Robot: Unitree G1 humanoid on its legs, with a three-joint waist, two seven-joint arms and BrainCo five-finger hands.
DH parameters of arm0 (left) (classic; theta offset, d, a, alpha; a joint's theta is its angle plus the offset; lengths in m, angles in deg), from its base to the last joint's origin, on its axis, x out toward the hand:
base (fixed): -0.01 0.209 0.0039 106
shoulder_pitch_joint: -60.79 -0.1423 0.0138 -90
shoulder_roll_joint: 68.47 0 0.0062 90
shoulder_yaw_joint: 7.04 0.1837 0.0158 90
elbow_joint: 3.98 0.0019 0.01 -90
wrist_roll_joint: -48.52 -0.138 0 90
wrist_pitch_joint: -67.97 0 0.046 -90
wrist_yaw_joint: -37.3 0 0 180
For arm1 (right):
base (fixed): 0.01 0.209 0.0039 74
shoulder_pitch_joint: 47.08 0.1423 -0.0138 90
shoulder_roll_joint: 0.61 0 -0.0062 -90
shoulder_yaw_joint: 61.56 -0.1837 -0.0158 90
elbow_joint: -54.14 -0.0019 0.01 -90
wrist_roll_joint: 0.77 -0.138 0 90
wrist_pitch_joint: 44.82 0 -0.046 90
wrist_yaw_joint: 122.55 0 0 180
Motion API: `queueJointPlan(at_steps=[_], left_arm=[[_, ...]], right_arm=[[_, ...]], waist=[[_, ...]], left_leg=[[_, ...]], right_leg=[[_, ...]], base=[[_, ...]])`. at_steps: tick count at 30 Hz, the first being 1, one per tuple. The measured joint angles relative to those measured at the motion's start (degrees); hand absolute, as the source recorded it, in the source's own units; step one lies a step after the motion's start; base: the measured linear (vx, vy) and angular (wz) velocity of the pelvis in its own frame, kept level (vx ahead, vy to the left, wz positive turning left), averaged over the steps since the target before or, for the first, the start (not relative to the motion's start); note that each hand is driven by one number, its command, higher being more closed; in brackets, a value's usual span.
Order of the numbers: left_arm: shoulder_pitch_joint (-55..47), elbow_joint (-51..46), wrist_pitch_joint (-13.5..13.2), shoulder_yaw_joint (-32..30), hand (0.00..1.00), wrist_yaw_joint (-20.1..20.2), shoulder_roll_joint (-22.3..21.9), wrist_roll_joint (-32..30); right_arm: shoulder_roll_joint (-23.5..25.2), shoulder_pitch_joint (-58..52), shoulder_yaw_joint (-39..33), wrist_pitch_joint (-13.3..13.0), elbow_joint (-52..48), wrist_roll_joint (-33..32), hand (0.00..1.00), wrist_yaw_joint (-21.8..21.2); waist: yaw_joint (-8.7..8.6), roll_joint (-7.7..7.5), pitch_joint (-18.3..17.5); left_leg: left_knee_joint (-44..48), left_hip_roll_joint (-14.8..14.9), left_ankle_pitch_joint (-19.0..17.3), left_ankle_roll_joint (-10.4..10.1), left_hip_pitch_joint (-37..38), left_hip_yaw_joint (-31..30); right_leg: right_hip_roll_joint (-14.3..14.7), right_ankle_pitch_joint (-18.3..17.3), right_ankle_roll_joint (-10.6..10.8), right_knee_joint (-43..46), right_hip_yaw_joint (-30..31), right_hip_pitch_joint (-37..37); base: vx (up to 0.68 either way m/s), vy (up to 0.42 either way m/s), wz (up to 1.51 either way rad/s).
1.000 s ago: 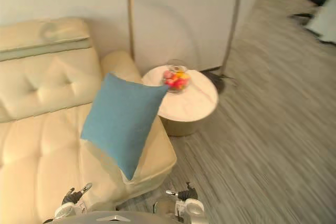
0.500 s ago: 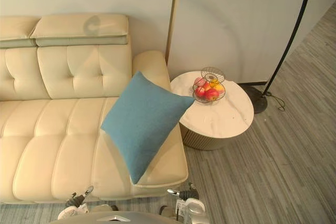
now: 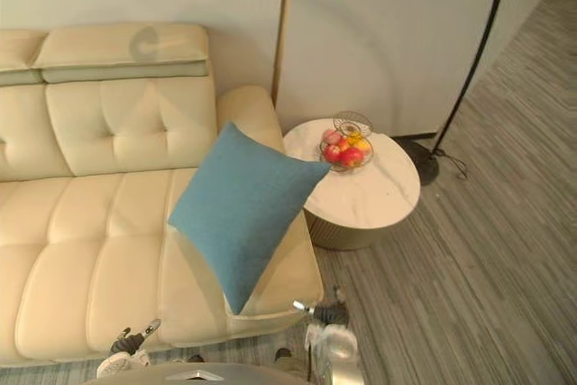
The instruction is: Pick up cushions and gather them together orderly.
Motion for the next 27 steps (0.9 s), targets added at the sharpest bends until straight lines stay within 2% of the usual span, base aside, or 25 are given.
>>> queueJointPlan(at_steps=[3, 6, 9, 15, 20, 24, 27], left_arm=[[-0.1, -1.1, 0.0, 2.0, 0.0, 0.0, 0.2, 0.0], [0.0, -1.6, 0.0, 5.5, 0.0, 0.4, 0.9, -0.1], [-0.1, -2.8, -0.1, 9.2, 0.0, 1.1, 1.6, -0.1], [0.5, -5.7, -0.3, 18.3, 0.0, 2.4, 2.6, 2.4], [4.6, -9.4, -0.5, 26.6, 0.0, 3.8, 2.5, 6.8], [6.8, -10.1, -0.9, 29.2, 0.0, 4.2, 2.6, 7.8], [9.9, -10.2, -1.2, 31.5, 0.0, 4.2, 2.6, 8.1]], right_arm=[[-1.3, 0.1, 0.0, -0.1, -8.0, 2.3, 0.0, 0.1], [-3.4, 1.8, 0.5, -0.6, -12.0, 4.3, 0.0, 0.1], [-5.6, 4.5, 0.7, -0.7, -12.1, 4.4, 0.0, 0.0], [-14.4, 14.3, 4.0, -0.7, -12.0, 6.6, 0.0, 0.1], [-23.0, 27.2, 9.7, -0.7, -11.5, 9.9, 0.0, 0.1], [-25.2, 34.0, 13.9, -0.7, -11.1, 10.5, 0.0, 0.1], [-27.7, 39.3, 16.5, -0.5, -8.5, 10.5, 0.0, 0.1]], waist=[[-0.01, -0.01, 0.0], [-0.03, 0.0, 0.0], [-0.14, 0.04, 0.0], [-0.96, 0.39, 0.3], [-1.25, 0.75, 3.9], [-1.29, 0.9, 4.9], [-1.23, 0.88, 7.2]], left_leg=[[0.4, 0.0, -0.4, -0.1, 0.2, 0.2], [0.3, -0.1, -0.4, -0.1, 0.2, 0.0], [-0.1, -0.4, -0.2, 0.0, 0.0, -0.4], [-2.3, -1.9, 2.0, 0.8, -2.9, -3.5], [1.2, -1.6, 2.9, 1.3, -8.9, -8.4], [3.6, -1.0, 2.9, 1.4, -12.6, -9.2], [5.8, -0.4, 2.8, 1.4, -15.6, -9.4]], right_leg=[[0.0, 0.0, 0.0, 0.0, 0.5, 0.2], [0.0, 0.0, 0.0, 0.0, 0.5, 0.2], [0.2, -0.1, 0.1, 0.1, 0.5, -0.1], [-0.5, 0.2, 0.6, -0.2, -1.0, -2.6], [-0.8, 1.6, 0.2, -0.8, -3.0, -4.5], [-0.5, 2.3, -0.2, -0.6, -3.1, -6.9], [-0.2, 3.0, -0.3, 0.1, -2.9, -9.0]], base=[[0.02, 0.005, -0.08], [0.0, -0.004, 0.01], [-0.02, -0.017, 0.07], [-0.02, 0.0, 0.18], [-0.04, -0.008, 0.45], [-0.07, -0.02, 0.1], [-0.1, -0.011, 0.01]])
